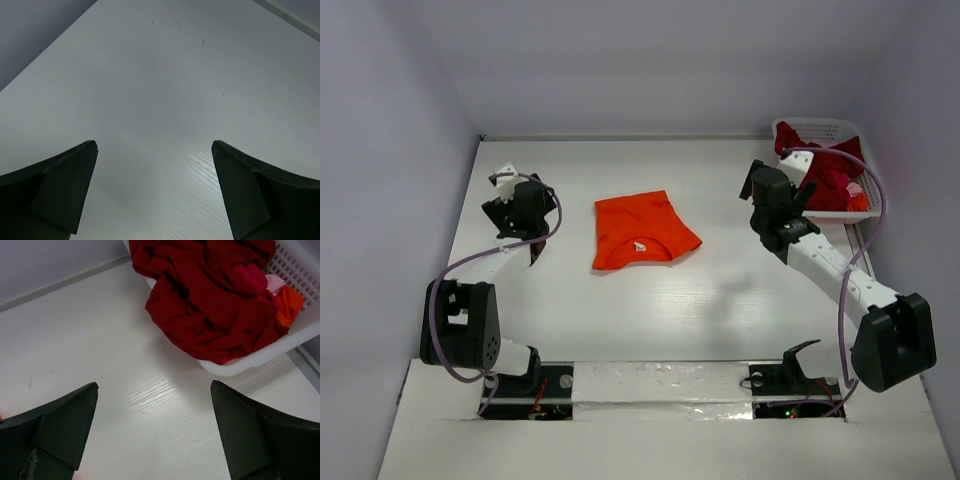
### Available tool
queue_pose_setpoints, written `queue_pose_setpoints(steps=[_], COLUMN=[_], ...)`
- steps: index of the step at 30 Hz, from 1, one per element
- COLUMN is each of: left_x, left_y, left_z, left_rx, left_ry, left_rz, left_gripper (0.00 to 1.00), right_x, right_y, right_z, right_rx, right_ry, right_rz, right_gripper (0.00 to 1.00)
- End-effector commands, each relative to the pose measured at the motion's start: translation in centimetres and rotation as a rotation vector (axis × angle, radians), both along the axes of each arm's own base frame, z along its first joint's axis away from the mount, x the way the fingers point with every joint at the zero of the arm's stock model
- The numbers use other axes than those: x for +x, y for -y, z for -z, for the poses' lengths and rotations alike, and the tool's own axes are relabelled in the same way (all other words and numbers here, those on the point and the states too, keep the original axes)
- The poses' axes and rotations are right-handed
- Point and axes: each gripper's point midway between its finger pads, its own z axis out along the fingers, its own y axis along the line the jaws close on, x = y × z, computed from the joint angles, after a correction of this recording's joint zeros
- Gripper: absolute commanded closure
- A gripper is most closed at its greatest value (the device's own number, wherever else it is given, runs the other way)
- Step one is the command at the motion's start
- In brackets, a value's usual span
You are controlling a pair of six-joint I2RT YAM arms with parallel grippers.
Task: Fold and stack the t-shirts
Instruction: Smooth out wrinkles on the folded tshirt
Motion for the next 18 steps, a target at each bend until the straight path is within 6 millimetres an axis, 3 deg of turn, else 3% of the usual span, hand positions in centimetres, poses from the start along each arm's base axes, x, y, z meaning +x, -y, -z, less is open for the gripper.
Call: queue_pose_setpoints(steps=[1, 3, 7, 18], left_x=[0.9, 0.8, 1.1, 0.9], left_y=[-0.6, -0.9, -0.6, -0.8], left_z=[-1.8, -1.7, -2.0, -1.7], left_rx=[-0.001, -0.006, -0.017, -0.004], left_ry=[0.105, 0.113, 0.123, 0.11], left_rz=[-0.037, -0.04, -0.026, -0.029], left_gripper=[0.01, 0.01, 0.01, 0.01], right_x=[0.7, 0.7, 0.4, 0.8], right_y=[1.4, 3.3, 4.8, 5.6], right_z=[-1.4, -1.9, -2.0, -2.1], right_rx=[0.023, 0.035, 0.029, 0.046], right_ry=[0.092, 0.109, 0.111, 0.116], right_rz=[0.017, 0.059, 0.128, 0.14], right_gripper=[0.0, 0.0, 0.0, 0.0])
